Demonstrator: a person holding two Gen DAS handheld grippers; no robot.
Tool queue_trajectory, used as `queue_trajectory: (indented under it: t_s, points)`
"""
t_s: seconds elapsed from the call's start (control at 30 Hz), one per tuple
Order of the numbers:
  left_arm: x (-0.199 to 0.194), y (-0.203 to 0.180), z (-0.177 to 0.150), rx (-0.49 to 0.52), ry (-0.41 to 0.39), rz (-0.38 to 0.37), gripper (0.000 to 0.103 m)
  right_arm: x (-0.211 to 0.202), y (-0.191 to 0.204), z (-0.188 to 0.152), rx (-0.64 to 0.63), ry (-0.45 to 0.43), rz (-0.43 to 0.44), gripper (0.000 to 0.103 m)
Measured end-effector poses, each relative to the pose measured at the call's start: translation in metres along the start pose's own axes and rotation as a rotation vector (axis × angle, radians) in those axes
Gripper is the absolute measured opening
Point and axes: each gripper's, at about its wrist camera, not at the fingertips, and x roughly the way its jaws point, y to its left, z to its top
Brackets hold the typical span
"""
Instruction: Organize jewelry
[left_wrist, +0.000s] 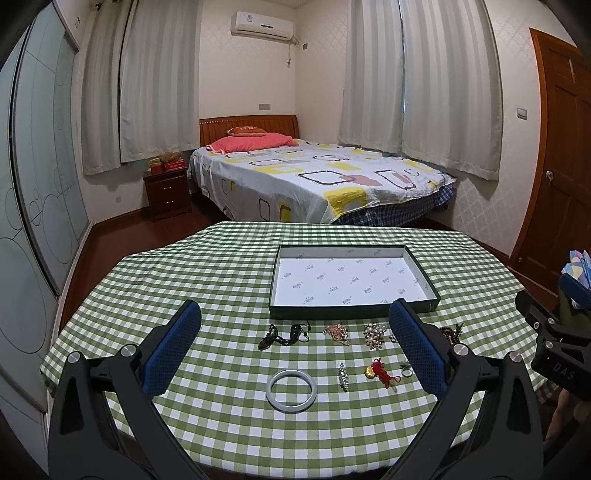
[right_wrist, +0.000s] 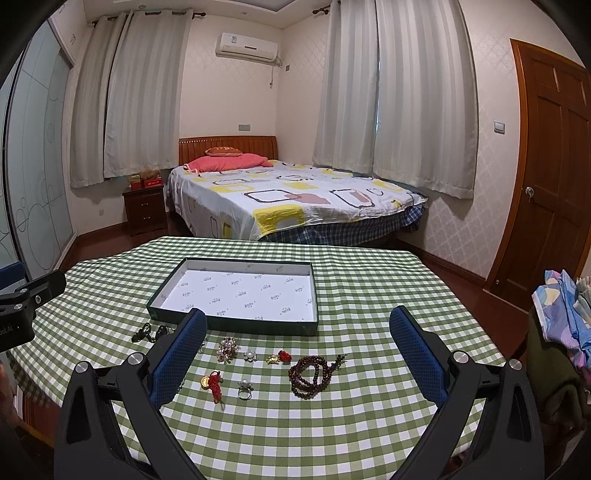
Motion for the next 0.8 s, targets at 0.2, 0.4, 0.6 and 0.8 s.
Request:
queue_trajectory:
  t_s: [0.2, 0.4, 0.6, 0.8]
  points:
    - [-0.0001, -0.0005, -0.0006, 0.000, 0.000, 0.001, 0.099, -0.0003, 0.0002, -0.0006, -0.001, -0.001, 0.000, 0.096]
    - [0.0009, 0.0002, -0.0011, -0.001, 0.003, 0.003, 0.099, -0.0002, 0.0013, -0.0028, 0.000, -0.003, -0.001, 0.096]
    - [0.0028, 0.0000, -0.0021, -0.001, 0.009, 0.008, 0.099, -0.0014, 0.0014, -0.0014, -0.002, -0.003, -0.001, 0.096]
    - [0.0029, 0.0011, -0.0017, -0.003, 0.010, 0.012, 0.099, -0.0012, 0.0017, -0.0020, -0.002, -0.003, -0.001, 0.096]
